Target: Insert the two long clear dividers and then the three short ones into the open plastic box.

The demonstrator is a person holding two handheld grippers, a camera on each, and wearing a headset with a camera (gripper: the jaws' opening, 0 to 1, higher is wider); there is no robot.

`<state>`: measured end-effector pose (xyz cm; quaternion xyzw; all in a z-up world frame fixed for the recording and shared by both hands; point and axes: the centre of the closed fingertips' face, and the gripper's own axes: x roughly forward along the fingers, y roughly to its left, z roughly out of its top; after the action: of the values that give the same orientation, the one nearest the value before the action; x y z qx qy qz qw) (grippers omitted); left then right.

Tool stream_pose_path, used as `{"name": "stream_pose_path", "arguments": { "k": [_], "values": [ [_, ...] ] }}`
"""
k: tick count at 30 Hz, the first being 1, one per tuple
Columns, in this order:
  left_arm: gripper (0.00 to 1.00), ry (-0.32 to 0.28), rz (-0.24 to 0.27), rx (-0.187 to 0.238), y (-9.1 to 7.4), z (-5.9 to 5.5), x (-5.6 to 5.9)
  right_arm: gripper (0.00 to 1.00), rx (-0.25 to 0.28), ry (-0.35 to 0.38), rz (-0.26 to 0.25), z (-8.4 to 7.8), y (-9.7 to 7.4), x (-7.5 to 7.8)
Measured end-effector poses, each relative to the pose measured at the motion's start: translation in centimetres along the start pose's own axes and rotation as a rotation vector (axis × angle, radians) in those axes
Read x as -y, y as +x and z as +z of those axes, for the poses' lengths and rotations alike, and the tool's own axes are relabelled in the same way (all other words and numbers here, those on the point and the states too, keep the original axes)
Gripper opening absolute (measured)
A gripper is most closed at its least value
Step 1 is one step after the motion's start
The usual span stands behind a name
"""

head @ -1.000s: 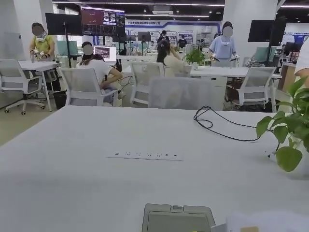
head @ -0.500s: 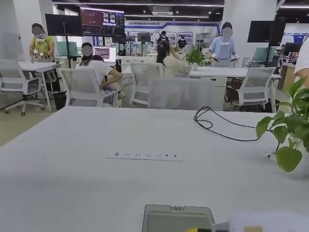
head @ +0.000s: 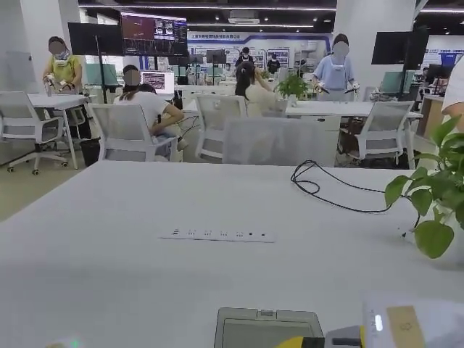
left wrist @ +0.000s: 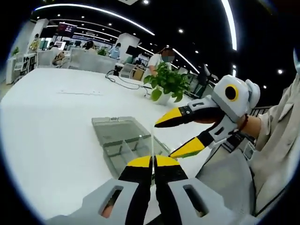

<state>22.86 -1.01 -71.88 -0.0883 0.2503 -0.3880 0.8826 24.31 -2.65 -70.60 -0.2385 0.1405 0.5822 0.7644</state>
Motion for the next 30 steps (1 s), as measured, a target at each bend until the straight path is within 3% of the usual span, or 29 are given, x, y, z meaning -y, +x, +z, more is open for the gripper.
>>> {"name": "stream_pose_path", "arguments": {
  "k": [4,11,19,24,30],
  "values": [
    [0.0,0.09,-0.015,-0.04,0.1,-0.2,0.3,0.33,0.013,0.03,0.029,0.0,-0.5,0.0],
    [0.0,0.197,-0.062,-0.091,0.1,-0.4,0.9,0.31,0.013,0.057,0.105,-0.3,-1.2,-0.7],
    [0.0,0.357,-0.11,-0.181,0.1,-1.4,1.5,0.3,-0.007,0.049,0.186,-1.1,-1.5,-1.9],
    [0.0,0.417,-0.155,-0.205,0.0,-1.9,2.2,0.28,-0.014,0.044,0.232,-1.4,-1.7,-2.7],
    [0.0,0.45,-0.215,-0.198,-0.2,-2.0,3.1,0.26,-0.017,0.038,0.305,-1.7,-2.0,-3.9]
  ]
}}
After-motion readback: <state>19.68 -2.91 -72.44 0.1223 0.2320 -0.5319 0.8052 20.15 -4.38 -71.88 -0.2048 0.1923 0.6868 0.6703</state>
